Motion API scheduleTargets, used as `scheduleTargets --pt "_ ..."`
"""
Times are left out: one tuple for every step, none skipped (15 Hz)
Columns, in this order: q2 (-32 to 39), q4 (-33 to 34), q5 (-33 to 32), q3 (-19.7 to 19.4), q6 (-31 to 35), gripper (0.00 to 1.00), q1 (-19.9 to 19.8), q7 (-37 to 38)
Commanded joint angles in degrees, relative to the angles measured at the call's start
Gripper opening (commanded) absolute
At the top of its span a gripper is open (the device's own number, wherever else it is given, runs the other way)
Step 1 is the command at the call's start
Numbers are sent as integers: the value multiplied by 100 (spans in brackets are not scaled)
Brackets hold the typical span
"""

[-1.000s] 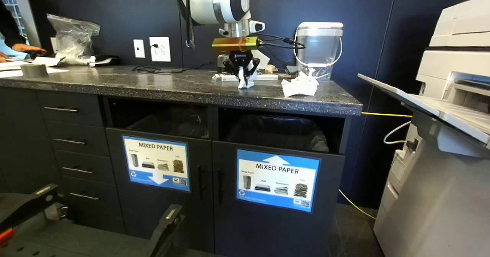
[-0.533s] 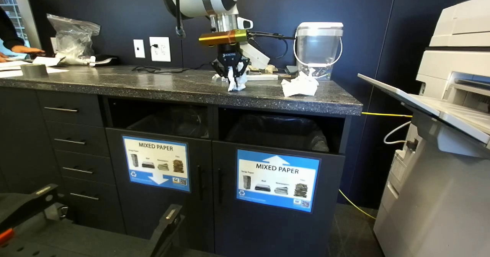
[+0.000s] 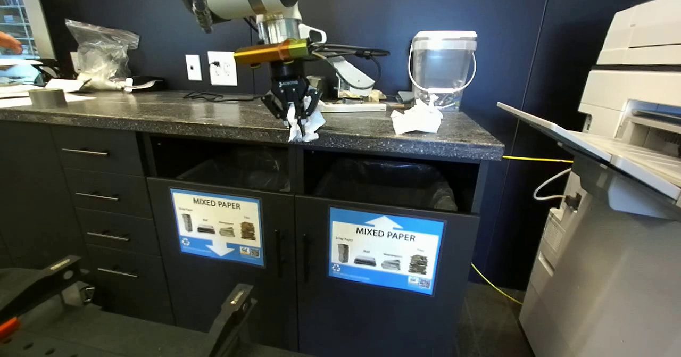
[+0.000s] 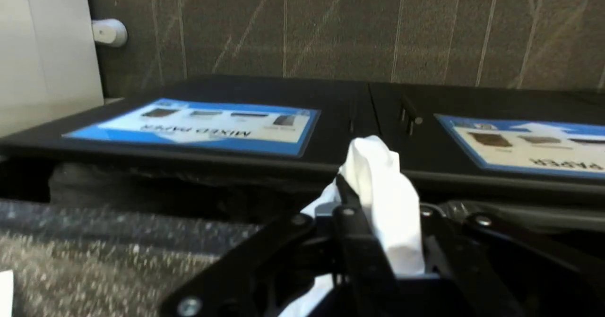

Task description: Place two crumpled papers inside the bin on the right

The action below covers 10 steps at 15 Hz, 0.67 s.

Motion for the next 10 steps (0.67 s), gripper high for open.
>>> scheduleTargets --pt "-311 -1010 -95 -70 499 16 152 775" --pt "-238 -1163 -120 -89 703 17 197 990" --pt "-163 -1281 -134 -113 902 16 232 1156" --pt "-68 -1394 -154 -149 1219 16 236 1232" --pt "12 -1476 -155 -196 1470 16 260 1334" --pt "96 -1557 -182 -278 1786 16 298 1441" --pt "151 -1635 -151 -351 2063 16 318 1473" --pt "187 -1720 -170 -464 2342 16 384 1507" --pt "210 -1820 -161 -575 2628 16 469 1510" --pt "188 -1930 -170 -717 2895 16 562 1477"
